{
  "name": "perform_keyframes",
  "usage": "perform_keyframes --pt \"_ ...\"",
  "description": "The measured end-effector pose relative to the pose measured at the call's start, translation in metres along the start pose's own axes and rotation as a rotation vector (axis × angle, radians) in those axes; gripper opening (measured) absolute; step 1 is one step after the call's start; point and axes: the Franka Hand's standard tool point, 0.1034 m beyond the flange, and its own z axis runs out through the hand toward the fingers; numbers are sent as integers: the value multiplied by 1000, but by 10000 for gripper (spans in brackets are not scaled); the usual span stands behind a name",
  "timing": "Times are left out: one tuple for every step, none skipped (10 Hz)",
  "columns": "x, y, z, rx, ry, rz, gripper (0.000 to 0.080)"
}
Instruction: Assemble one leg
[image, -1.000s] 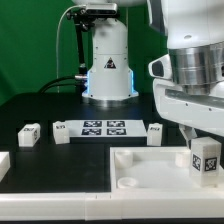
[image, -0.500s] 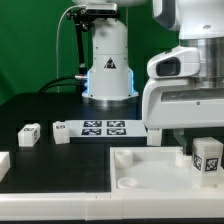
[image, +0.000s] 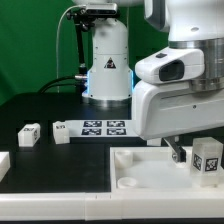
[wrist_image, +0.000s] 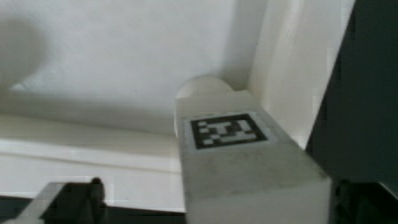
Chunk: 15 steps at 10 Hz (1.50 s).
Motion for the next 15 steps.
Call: perform_keyframes --pt "0 0 0 0 0 1 634" --pt "0 0 0 0 0 1 634" --pt "0 0 0 0 0 1 457" --pt "0 0 0 0 0 1 285" --pt "0 0 0 1 0 24 290" --pt "0 0 0 1 0 48 290" --pt "0 0 0 1 0 44 290" --pt "0 0 0 1 1 48 290" --pt "0 2 0 10 23 229 290" --pt "-1 2 0 11 45 384 290" --pt "-3 3 1 12 63 567 290" --pt "-3 4 1 26 61 702 291" --pt "-3 6 0 41 53 823 291" --pt "-4 6 0 45 49 904 291" --pt "-4 5 0 58 39 1067 291"
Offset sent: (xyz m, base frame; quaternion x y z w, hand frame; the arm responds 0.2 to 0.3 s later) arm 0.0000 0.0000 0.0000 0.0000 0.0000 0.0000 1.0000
